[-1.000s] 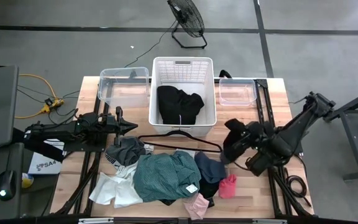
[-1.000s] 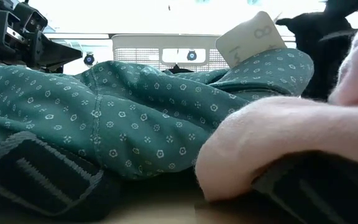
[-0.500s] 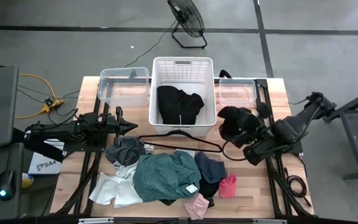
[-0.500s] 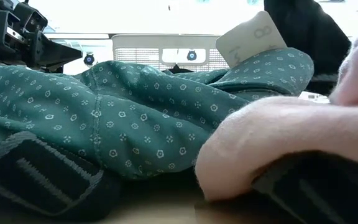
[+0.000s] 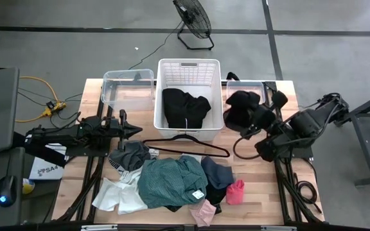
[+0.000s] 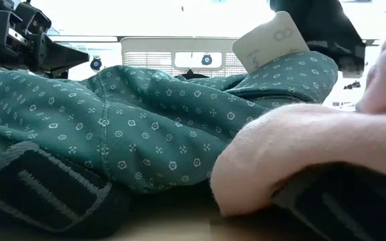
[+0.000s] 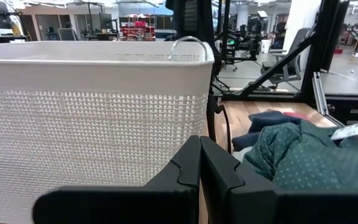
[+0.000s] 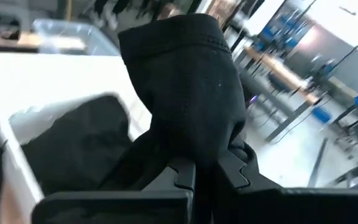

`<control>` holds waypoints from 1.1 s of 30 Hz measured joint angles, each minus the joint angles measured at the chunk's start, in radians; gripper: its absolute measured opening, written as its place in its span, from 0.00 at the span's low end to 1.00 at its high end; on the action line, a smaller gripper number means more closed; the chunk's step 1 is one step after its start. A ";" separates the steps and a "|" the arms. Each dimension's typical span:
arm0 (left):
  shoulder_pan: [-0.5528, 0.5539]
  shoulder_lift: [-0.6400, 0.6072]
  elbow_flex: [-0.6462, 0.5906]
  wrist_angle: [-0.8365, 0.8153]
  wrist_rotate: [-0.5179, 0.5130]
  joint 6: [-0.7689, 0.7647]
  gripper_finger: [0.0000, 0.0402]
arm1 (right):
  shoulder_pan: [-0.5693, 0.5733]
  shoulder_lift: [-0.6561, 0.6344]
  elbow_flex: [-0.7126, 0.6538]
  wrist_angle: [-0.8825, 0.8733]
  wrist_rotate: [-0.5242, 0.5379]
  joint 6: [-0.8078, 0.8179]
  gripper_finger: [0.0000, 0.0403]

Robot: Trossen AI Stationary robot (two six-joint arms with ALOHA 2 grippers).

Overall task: Pick & Place Cloths
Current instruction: Put the black boxer shorts into the left transparent bin

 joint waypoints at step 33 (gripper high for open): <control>0.000 0.124 0.297 0.066 -0.352 0.183 0.19 | -0.478 -0.013 0.002 1.139 -0.515 -0.991 0.02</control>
